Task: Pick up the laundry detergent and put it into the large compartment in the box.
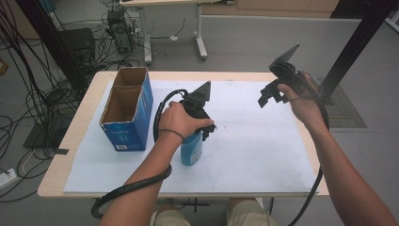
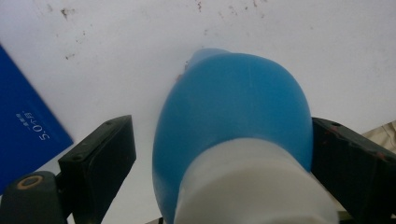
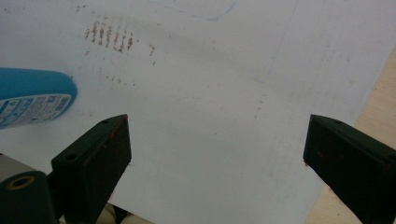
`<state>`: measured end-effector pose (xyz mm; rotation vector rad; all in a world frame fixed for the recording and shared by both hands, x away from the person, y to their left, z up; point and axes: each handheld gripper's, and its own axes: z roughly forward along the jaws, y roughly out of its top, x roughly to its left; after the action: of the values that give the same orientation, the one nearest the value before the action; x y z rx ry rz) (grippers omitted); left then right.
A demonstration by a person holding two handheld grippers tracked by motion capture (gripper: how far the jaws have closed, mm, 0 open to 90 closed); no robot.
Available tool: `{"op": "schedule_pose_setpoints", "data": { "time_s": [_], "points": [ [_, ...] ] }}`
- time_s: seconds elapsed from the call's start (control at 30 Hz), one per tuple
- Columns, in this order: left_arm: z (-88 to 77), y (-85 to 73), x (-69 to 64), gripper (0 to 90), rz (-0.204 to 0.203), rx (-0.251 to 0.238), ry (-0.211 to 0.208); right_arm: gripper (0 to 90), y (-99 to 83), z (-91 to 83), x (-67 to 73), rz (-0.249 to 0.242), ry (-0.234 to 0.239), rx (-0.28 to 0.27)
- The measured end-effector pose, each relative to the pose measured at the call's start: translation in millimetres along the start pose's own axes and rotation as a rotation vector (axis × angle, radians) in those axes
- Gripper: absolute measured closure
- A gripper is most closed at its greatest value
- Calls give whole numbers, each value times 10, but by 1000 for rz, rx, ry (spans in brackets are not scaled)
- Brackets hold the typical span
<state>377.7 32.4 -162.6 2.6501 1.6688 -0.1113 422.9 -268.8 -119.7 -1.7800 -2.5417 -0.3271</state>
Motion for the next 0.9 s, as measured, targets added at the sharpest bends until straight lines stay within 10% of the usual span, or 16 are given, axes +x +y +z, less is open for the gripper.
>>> {"op": "schedule_pose_setpoints", "data": {
  "time_s": [0.9],
  "points": [
    [38, -14, -55, 365, 7, -4, 22, 74, -4, 8, -29, 7, 7, -2]
  ]
}}
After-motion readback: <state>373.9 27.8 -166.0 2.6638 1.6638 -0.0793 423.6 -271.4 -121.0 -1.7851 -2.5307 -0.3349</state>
